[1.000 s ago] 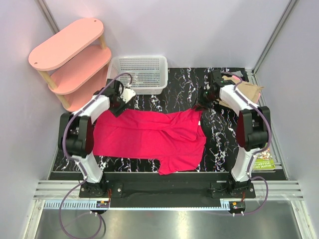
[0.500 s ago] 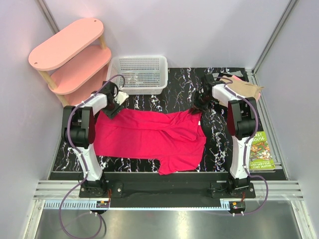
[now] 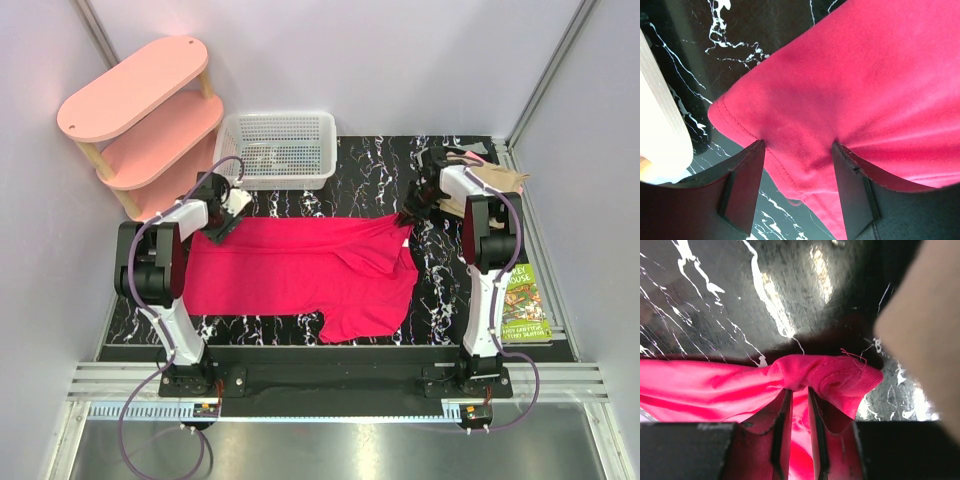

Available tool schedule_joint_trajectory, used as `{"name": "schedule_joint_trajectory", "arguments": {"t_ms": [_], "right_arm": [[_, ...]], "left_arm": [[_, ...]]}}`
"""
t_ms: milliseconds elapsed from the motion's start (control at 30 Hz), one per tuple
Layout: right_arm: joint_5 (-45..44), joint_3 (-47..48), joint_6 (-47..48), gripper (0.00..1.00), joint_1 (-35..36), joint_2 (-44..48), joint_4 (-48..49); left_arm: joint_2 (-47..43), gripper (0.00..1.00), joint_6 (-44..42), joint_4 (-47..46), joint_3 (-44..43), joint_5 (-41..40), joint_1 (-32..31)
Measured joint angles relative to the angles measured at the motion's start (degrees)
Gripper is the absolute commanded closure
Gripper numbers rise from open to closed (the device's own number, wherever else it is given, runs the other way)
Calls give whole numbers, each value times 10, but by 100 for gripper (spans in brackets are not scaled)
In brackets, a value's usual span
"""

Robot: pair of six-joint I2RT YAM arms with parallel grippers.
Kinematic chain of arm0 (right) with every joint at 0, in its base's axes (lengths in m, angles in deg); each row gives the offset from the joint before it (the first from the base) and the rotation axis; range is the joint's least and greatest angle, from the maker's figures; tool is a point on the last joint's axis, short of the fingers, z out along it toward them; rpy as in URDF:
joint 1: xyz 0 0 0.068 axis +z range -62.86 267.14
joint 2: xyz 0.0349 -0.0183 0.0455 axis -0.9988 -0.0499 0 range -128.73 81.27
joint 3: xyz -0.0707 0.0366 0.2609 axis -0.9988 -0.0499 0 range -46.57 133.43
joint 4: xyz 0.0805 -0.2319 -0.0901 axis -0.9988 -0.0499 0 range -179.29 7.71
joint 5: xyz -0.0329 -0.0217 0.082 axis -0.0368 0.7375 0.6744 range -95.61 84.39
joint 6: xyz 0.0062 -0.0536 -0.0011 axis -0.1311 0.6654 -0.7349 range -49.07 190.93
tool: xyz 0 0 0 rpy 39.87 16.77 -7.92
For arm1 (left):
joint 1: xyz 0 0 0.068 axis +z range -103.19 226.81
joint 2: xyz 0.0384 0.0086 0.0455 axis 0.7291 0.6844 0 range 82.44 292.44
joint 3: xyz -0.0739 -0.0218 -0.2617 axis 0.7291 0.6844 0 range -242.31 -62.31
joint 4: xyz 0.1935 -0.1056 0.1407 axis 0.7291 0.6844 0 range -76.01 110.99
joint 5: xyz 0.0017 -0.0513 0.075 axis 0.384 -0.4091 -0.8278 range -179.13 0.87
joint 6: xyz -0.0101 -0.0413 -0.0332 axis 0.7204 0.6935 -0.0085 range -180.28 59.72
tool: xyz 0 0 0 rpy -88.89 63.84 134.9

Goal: Fold and stack the t-shirts
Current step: Fold the flattened tshirt in 1/3 of the way

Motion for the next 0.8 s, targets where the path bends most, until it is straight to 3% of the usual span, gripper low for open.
{"name": "schedule_joint_trajectory", "arguments": {"t_ms": [267, 300, 400, 567, 600, 667, 733, 800], "right_arm": [[9, 48, 5, 70, -3, -21, -20], [9, 62, 8, 62, -3, -22, -27], [-3, 106, 19, 57, -1, -21, -44], [-128, 125, 48, 44, 41, 47, -68], [-158, 118, 53, 44, 64, 73, -71], [-213, 93, 64, 62, 132, 133, -69], [-256, 62, 75, 74, 216, 187, -63], [-292, 31, 83, 74, 305, 220, -57]], "left_arm": [[-9, 40, 1, -12, 12, 3, 3], [-12, 40, 3, -6, 12, 4, 4], [-26, 39, 11, 25, 12, 11, 8], [-108, 38, 28, 81, 9, 30, 5], [-129, 38, 33, 87, 7, 33, 2], [-167, 37, 42, 97, 4, 41, -5], [-196, 37, 52, 106, 1, 48, -10], [-213, 37, 58, 112, 0, 55, -14]]}}
